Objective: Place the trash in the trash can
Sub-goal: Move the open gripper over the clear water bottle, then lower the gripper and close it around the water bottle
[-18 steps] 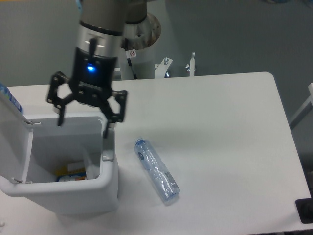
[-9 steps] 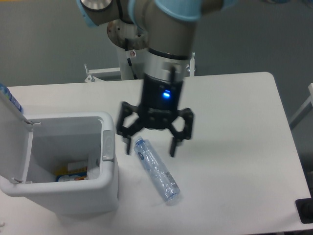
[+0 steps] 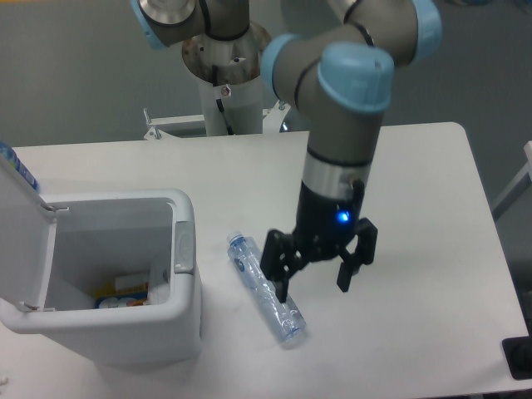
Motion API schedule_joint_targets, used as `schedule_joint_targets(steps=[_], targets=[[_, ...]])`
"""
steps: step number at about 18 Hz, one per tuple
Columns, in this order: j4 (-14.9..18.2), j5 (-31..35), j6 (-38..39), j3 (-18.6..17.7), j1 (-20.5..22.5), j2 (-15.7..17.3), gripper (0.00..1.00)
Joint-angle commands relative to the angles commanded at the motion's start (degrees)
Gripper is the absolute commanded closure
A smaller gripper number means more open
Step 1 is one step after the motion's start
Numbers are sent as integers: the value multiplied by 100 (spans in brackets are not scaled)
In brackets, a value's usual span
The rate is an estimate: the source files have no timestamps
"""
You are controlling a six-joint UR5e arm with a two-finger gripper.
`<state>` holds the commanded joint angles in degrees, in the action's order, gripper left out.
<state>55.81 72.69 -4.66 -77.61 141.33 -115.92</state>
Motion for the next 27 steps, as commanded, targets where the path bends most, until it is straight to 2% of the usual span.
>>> schedule_joint_targets(steps=[3,5,7,10,16,19,23,27], targets=[[26,9,0,-105,-9,-202,0],[18,35,0,-342,-18,-256,0],[9,289,9,-413,-114,-378,0],[0,790,359,-396,-281,-615,0],[-26,923,510,-387,-448,-879,0],[-290,967,659,-413,-466,-1011,0],[-308,1362,659,-422,-624,-1196,0],[-360,1415,703,-466,-650,-1258,0]])
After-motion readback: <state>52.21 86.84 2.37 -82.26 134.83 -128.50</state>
